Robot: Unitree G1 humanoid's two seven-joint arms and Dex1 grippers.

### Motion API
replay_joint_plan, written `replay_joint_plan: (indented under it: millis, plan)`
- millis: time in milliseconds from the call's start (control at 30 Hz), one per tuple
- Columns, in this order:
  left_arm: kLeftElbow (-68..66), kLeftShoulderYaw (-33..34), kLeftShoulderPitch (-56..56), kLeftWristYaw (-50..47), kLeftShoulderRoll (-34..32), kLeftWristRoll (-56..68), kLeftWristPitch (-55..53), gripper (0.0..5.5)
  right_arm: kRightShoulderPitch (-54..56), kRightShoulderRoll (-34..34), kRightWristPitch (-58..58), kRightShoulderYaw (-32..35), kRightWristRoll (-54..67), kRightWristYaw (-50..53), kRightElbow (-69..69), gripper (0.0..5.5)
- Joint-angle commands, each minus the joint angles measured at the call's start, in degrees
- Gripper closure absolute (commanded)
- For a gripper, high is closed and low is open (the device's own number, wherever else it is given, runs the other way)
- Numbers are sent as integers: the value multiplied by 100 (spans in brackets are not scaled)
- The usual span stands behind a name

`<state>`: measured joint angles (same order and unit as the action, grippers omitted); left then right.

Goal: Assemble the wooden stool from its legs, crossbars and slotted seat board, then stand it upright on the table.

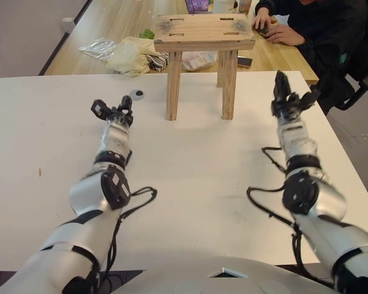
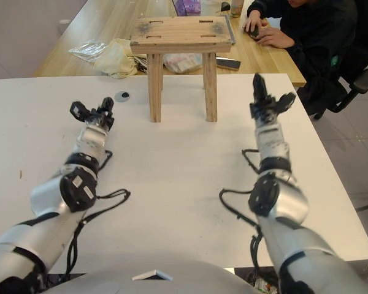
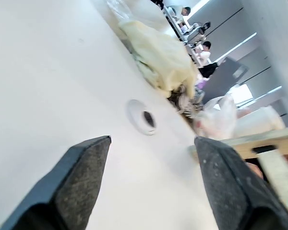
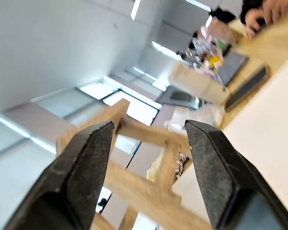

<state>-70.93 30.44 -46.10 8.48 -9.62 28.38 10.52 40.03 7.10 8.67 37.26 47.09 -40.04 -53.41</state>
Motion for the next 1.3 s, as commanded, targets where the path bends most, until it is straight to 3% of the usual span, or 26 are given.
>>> replay_joint_plan:
  millis: [33,200,400,700,1300]
  plan:
    - [133,-719,301,-1491,197,-1110,746,232,-730,-752,-663,-564,-558,320,1115,279]
    - [215,-1804,517,-3114,316,-2648,1252,232,-1221,-936,-3699,-1667,-3289,2334,408,279]
    - [298,-1871,920,-3337,364,-2790,1335,232,-1446,-979,-4752,-2327,-5027,4680,-84,279]
    - [297,-1874,943,-3328,400,-2768,1312,232,-1248,-952,-4937,-2829,-5199,4880,-531,279]
    - [308,-1919,946,-3362,486,-2779,1362,232,-1229,-858,-5029,-3205,-5178,4777,-487,279]
